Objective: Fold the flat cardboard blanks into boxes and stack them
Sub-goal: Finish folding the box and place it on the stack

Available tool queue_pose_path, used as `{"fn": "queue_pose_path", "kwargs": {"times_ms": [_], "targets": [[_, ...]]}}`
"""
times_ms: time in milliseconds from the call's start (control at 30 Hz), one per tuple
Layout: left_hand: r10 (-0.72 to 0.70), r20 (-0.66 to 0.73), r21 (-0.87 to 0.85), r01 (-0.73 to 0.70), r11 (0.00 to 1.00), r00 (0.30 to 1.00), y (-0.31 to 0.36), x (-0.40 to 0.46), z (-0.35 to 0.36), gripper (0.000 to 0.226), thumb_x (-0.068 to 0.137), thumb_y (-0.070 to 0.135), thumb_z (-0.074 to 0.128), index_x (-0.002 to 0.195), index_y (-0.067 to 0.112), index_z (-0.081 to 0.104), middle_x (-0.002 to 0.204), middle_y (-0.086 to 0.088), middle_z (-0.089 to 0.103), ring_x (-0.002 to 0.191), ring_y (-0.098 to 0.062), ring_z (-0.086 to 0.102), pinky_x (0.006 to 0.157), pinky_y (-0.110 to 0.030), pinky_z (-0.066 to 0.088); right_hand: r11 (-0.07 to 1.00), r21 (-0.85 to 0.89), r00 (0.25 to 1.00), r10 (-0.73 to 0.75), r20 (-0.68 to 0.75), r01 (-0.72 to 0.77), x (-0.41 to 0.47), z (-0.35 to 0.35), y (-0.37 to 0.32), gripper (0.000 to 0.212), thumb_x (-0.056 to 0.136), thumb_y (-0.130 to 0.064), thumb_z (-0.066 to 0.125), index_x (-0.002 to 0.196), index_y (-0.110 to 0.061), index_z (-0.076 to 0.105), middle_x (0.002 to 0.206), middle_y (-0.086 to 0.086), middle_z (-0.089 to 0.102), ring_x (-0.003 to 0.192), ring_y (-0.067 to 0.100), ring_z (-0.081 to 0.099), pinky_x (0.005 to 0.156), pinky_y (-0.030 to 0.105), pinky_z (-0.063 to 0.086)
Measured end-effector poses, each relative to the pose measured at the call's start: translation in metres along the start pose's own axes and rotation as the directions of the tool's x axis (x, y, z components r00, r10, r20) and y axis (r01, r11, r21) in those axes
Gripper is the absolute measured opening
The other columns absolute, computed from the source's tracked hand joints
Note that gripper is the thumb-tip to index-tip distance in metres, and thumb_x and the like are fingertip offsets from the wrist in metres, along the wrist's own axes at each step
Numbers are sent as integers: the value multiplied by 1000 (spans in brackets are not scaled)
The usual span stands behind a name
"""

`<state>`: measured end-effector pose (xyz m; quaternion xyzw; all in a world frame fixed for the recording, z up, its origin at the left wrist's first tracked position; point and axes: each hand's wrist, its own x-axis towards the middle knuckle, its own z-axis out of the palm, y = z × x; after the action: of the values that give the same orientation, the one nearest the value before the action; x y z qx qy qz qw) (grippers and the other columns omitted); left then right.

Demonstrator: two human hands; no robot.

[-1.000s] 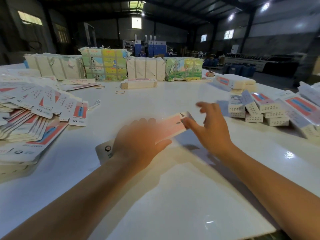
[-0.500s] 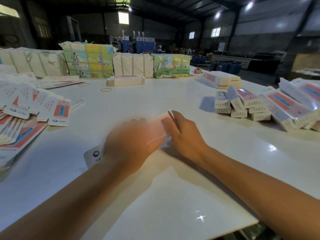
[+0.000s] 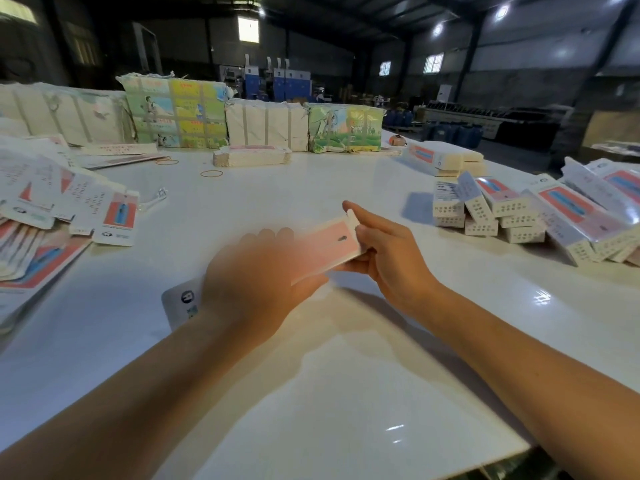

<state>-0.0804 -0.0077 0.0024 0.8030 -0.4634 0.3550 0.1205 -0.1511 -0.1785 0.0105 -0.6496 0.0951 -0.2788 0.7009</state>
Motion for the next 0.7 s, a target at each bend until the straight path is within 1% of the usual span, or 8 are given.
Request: {"fn": "queue_pose_path", "kwargs": {"times_ms": [133,233,267,367,433,533,633,700], "targets": [[13,35,51,-15,999,999,0,0,2,71,81,59,32,98,-2,65,72,-15,62,56,-30,58,49,-31,46,970,-229,992,-97,-81,76,-3,2,0,47,90,5,34,118,-17,65,104,-8,67,103,24,63,88,37,55],[21,24,37,-22,999,999,1,0,2,71,82,58,32,98,-3,64,71,-16,62,55,-30,57,47,-32,48,922,-348,974,-209,-85,168,-9,3,-1,47,87,-1,35,82,-27,75,82,-5,71,93,21,65,89,44,53],[26,14,30,-26,999,1000,1,-1,1,72,81,57,32,98,-4,65,72,-17,62,54,-31,58,47,-32,49,901,-380,966,-250,-62,209,-11,4,-2,39,86,-7,35,83,-23,70,83,3,68,90,24,62,86,46,51],[38,-15,31,-38,999,999,2,-1,0,71,82,56,33,97,-5,65,72,-17,63,54,-31,59,48,-31,50,912,-324,952,-293,-87,251,-11,5,-4,22,87,-18,46,83,-12,67,88,16,65,80,32,62,80,49,51],[31,-7,29,-31,999,1000,3,-1,0,70,82,58,34,98,-4,65,72,-16,63,54,-30,58,47,-31,48,952,-238,962,-230,-148,191,-9,5,-5,33,93,-13,52,69,-16,74,80,10,72,77,26,65,73,44,54],[12,16,34,-13,999,1000,5,-1,-1,70,81,59,34,101,-2,64,74,-16,63,56,-30,57,49,-29,45,986,-125,978,-131,-161,111,-5,3,-6,34,94,-6,50,76,-21,74,79,-1,73,77,19,67,66,28,51],[-15,14,19,14,1000,1000,7,0,-1,72,81,59,34,101,-3,64,74,-17,62,56,-31,58,49,-30,47,971,-179,971,-186,-149,159,-8,5,-7,33,95,-6,49,77,-18,73,77,2,73,79,18,67,71,27,52],[-33,15,-7,33,999,999,9,0,-2,74,82,60,31,100,-4,63,73,-17,61,56,-31,57,48,-31,46,933,-282,956,-267,-125,224,-13,7,-6,31,96,-7,45,76,-7,69,79,13,68,74,11,61,69,23,48]]}}
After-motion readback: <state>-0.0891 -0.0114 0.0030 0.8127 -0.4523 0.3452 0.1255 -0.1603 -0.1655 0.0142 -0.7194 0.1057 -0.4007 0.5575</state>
